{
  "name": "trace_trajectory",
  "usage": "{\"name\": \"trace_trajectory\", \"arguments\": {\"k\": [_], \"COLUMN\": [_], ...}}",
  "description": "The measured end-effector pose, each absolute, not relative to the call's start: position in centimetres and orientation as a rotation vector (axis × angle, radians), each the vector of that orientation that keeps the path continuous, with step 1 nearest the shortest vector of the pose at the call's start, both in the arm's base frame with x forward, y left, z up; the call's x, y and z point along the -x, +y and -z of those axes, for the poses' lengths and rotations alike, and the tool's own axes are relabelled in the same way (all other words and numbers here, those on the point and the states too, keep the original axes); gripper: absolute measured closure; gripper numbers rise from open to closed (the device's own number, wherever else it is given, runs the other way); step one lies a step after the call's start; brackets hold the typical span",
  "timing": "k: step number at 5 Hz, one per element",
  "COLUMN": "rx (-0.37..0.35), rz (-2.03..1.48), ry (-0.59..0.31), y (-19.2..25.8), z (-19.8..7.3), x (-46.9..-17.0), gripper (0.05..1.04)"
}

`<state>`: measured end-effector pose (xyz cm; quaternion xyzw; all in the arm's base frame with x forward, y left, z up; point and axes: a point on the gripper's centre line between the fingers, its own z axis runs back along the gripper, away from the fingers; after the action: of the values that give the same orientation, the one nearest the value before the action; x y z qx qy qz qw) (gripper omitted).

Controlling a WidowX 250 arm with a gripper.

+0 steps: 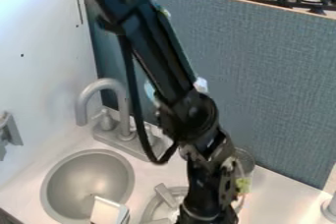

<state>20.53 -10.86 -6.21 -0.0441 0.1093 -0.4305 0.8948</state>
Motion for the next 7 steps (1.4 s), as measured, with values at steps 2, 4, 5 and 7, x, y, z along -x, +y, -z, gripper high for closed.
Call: {"name": "trace_trajectory", "arguments": {"k": [2, 4, 5, 7], "rx": [0.139, 0.093, 0.071, 0.077], "rz": [0.944, 0.868, 0.849, 0.843], "ry": [0.233, 0.18, 0.167, 0.184], "y": [-11.4, -11.2, -11.0, -11.1], "z": [7.4, 7.5, 7.5, 7.2], "x": [-20.2, -21.2, -21.6, -21.8], "gripper": [0.454, 0.454, 0.454, 0.103]}}
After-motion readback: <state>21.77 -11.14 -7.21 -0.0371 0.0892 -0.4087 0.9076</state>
